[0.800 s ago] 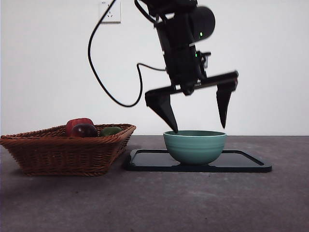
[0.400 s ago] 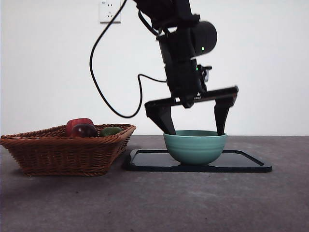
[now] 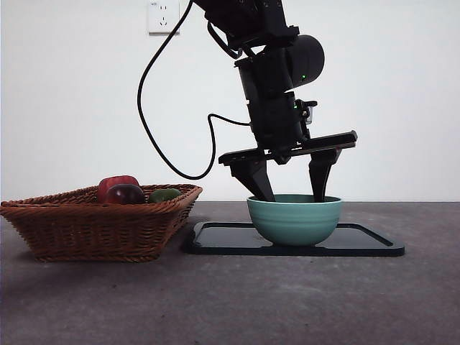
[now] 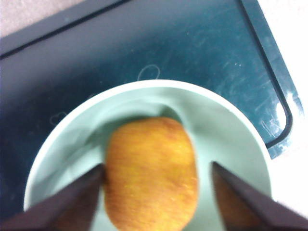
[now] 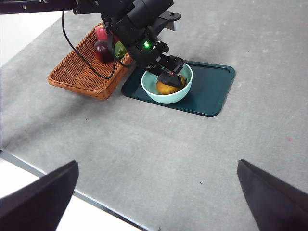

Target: Pick up the wifruite, put it on the bowl, pick up the plate, put it on desk

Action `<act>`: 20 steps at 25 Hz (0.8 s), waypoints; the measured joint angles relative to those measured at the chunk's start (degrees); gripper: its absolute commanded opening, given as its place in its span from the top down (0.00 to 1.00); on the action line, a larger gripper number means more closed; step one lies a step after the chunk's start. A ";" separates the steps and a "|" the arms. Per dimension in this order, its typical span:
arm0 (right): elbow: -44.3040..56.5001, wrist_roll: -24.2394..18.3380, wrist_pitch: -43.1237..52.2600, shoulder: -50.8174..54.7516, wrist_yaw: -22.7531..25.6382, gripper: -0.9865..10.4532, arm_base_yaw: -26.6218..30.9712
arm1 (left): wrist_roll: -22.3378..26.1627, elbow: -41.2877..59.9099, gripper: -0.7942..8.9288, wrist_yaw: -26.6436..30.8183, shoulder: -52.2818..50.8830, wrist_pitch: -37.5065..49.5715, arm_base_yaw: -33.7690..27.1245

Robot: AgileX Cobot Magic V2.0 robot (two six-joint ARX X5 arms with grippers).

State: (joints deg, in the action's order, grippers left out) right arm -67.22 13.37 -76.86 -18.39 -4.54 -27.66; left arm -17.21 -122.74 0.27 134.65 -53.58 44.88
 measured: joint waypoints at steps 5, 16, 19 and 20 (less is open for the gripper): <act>0.00 0.00 0.00 0.00 0.00 0.39 0.00 | 1.95 0.00 0.46 0.00 0.00 0.04 0.00; 0.00 0.00 0.00 0.00 0.00 0.39 0.00 | 4.26 0.00 0.58 0.00 1.11 0.07 0.02; 0.00 0.31 0.00 0.00 0.00 0.39 0.00 | 4.33 0.00 0.70 0.00 1.31 0.61 0.02; 0.00 0.39 0.00 0.00 0.00 0.39 0.00 | 4.37 0.00 0.70 0.00 1.31 0.70 0.02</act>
State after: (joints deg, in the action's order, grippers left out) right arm -67.22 13.76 -76.86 -18.39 -4.54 -27.66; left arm -12.84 -122.74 0.27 135.96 -52.88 44.91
